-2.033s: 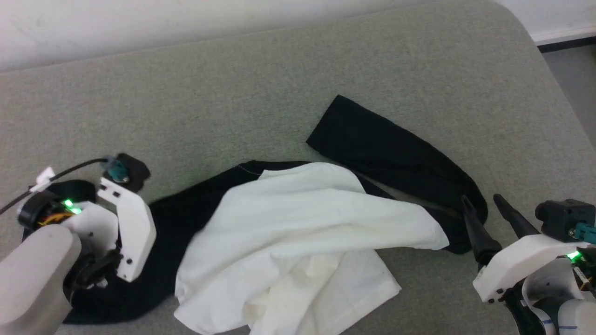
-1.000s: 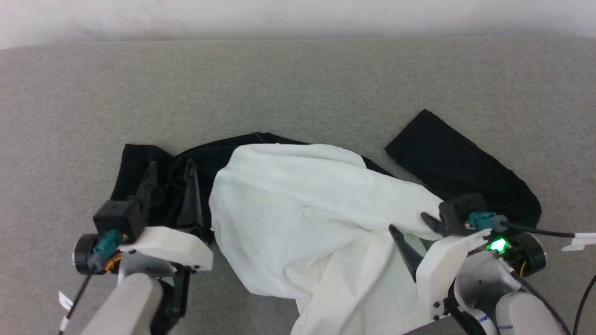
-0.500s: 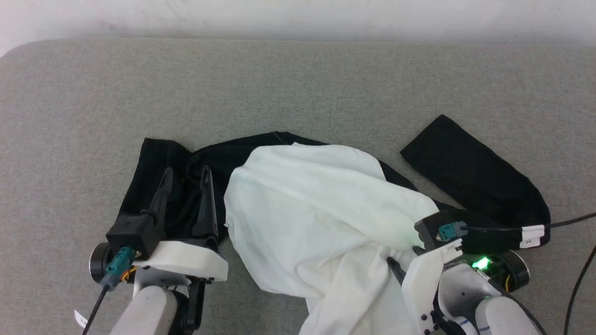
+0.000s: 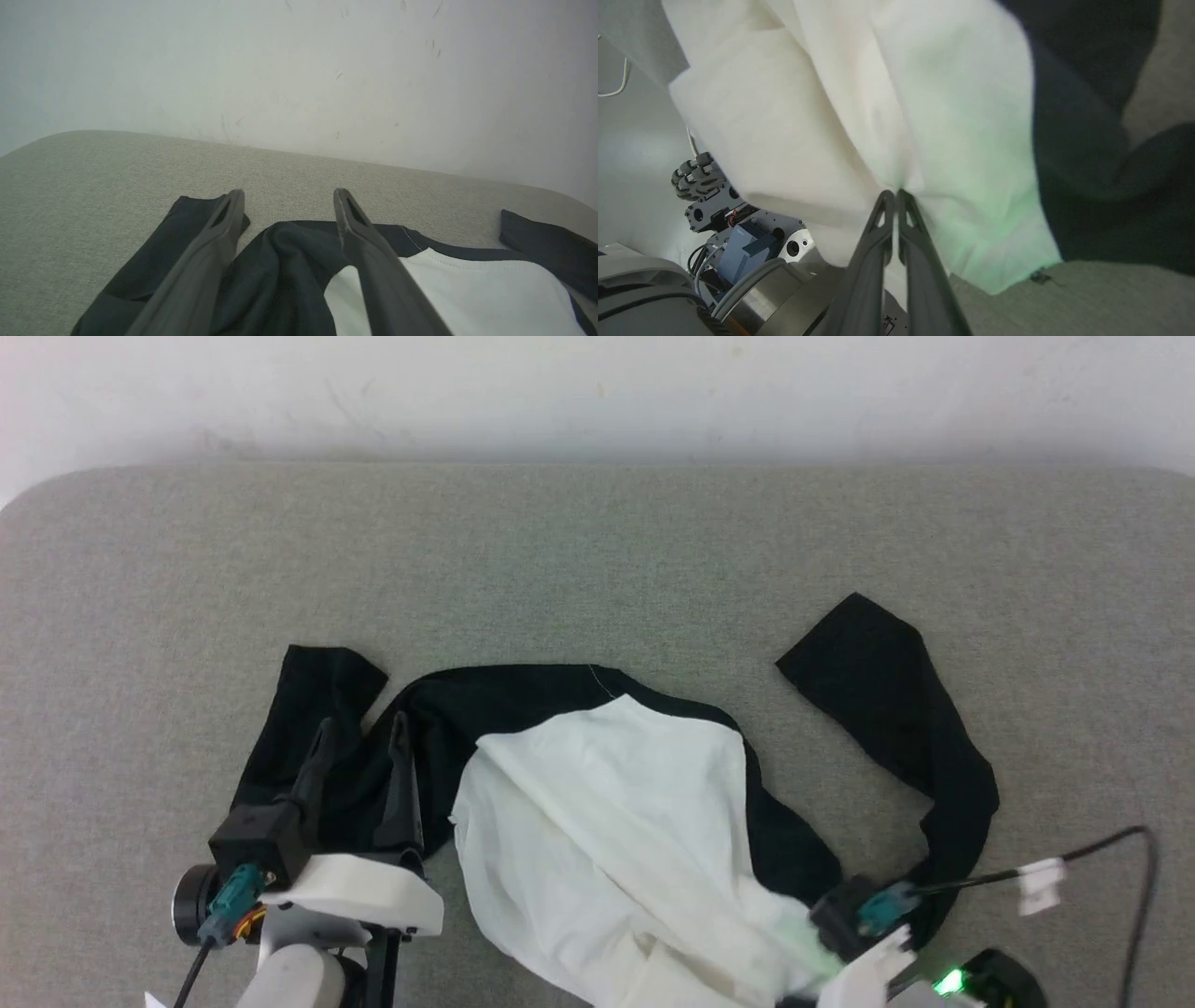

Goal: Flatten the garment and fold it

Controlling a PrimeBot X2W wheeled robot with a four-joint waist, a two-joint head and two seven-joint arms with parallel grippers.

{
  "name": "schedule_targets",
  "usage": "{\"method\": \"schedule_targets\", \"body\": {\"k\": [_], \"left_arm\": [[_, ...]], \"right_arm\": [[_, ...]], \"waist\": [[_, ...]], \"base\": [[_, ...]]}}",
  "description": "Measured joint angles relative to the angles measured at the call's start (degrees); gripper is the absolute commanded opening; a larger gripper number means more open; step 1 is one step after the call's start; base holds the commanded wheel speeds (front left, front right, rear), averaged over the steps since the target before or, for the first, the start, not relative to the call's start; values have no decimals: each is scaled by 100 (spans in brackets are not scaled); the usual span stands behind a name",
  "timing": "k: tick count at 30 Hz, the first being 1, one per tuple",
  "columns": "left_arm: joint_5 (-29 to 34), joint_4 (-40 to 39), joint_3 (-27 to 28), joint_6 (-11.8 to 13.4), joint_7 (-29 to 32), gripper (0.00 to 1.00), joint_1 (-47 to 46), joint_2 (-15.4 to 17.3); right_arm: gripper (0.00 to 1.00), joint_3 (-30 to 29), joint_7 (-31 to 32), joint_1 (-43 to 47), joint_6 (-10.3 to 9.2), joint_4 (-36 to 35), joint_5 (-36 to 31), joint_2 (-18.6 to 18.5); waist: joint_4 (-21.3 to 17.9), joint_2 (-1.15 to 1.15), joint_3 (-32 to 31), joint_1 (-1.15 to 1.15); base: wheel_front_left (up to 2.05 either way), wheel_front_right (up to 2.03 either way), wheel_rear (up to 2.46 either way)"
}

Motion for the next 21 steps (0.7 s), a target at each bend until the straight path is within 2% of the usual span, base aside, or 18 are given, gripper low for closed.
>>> {"method": "schedule_targets", "body": {"k": [3,5,9,12,21], "left_arm": [[33,13,29,-44,0,100,14,-10],[41,13,33,-54,0,100,14,-24],[83,11,49,-92,0,100,12,-60],[85,15,52,-151,0,100,-30,-93],[188,68,68,-294,0,100,-198,-259]], "right_arm": [[100,-461,-399,93,0,-446,-132,59],[100,-812,-836,48,0,-701,-260,234],[100,-1224,-1707,-471,0,-699,-772,519],[100,-1362,-2064,-989,0,-149,-1155,564],[100,-1510,-2158,-2403,1,2108,-1759,561]], "waist": [[-52,0,-37,1],[-65,0,-30,0],[-68,0,49,1],[-49,0,149,1],[195,0,419,2]], "base": [[0,0,0],[0,0,0],[0,0,0],[0,0,0],[0,0,0]]}}
